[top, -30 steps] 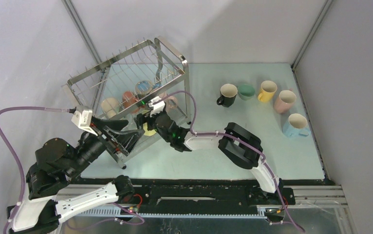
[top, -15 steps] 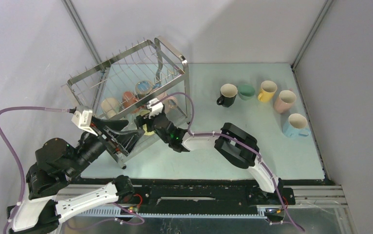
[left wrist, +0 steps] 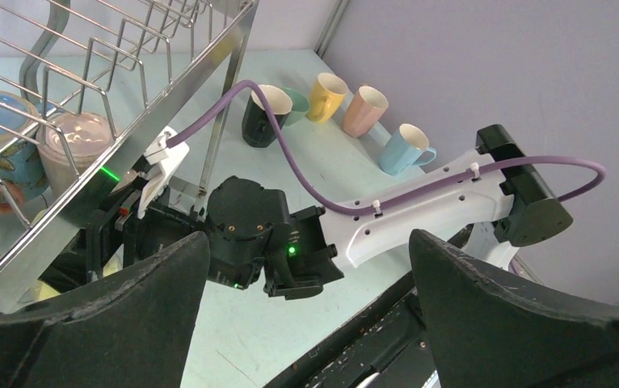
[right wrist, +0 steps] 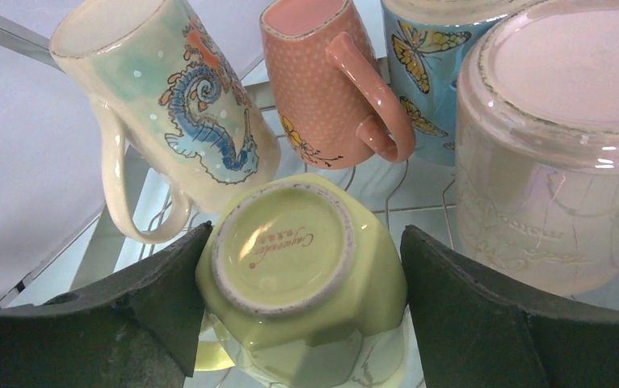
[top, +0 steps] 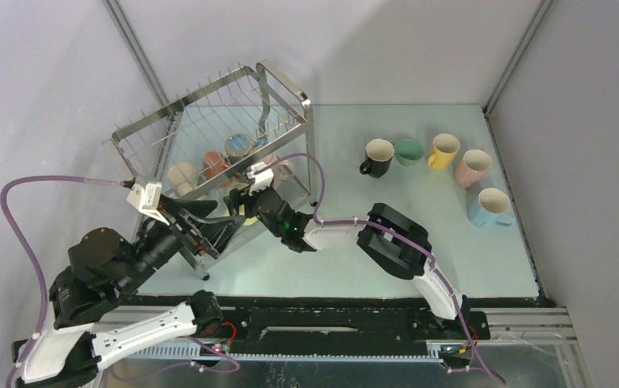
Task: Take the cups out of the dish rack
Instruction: Unload the cup from the dish rack.
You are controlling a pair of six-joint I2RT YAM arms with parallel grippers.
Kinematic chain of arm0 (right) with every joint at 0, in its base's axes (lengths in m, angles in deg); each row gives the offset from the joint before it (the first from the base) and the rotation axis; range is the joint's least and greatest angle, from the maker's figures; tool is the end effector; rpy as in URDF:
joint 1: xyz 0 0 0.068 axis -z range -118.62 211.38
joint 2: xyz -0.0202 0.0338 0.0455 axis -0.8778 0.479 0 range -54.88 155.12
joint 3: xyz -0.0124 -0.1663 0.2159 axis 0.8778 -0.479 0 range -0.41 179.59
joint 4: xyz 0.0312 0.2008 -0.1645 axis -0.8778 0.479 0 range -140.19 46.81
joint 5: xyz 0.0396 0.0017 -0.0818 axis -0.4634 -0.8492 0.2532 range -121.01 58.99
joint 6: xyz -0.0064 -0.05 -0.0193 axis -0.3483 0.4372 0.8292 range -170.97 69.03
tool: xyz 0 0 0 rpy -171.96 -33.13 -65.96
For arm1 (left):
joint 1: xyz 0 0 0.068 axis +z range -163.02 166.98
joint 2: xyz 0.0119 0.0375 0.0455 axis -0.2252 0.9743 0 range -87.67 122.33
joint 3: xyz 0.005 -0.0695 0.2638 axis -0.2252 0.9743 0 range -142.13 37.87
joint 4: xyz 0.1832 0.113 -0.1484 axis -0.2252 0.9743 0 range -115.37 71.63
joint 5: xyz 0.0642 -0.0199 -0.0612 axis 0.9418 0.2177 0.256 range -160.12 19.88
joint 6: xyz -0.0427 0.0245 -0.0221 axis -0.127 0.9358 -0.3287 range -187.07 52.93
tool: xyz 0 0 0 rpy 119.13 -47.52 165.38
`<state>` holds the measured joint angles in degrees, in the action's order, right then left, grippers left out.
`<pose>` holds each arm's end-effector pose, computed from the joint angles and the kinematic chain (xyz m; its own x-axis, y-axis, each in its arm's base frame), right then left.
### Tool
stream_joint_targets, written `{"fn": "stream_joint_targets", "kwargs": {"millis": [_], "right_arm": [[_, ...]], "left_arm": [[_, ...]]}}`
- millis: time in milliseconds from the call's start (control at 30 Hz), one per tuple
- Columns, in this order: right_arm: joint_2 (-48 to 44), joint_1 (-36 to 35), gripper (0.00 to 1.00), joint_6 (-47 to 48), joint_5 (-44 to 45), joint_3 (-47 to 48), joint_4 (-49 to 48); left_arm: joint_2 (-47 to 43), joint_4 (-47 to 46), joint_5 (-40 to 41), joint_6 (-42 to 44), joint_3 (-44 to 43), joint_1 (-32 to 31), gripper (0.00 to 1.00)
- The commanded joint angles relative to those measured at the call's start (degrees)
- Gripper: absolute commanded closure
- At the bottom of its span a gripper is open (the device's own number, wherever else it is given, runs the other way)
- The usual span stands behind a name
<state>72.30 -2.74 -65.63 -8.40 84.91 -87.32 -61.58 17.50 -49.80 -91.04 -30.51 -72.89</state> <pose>0.2343 0.4515 0.1962 -0.2027 0.1174 -0.9722 -0.6327 0.7420 0.2216 0.0263 -0.0208 0.4376 -0.2633 -0.3053 -0.9152 0.5798 0.7081 -0.4030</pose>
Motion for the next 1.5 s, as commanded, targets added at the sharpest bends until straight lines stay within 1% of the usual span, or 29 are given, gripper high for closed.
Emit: {"fn": "stream_joint_targets", "kwargs": {"millis": [0,267,500,1067,1467], "right_arm": [[-5.56,-0.27,0.68,-2.44,0.17,-2.41,-2.63],[-10.06,-0.48,0.7,-3.39,-0.11,-4.93,-5.58],[-11.92,-0.01,0.71,-5.71,-0.76,-5.97,-6.89],[-17.68,2.34,0.73,-17.75,-4.86,-11.45,-9.99],[-22.09,3.45,0.73,-23.95,-5.16,-16.9,-11.02]], "left_arm": [[-0.1,-1.49,-0.33,-0.53,1.54,-0.23,0.0],[-0.75,-1.56,0.37,-0.86,2.78,-0.22,0.0],[-1.51,-1.58,1.3,-1.2,4.13,-0.23,0.0],[-2.51,-1.56,2.77,-1.75,7.08,-0.24,0.0],[-2.98,-1.82,4.16,-3.0,10.89,-0.23,0.0]]}}
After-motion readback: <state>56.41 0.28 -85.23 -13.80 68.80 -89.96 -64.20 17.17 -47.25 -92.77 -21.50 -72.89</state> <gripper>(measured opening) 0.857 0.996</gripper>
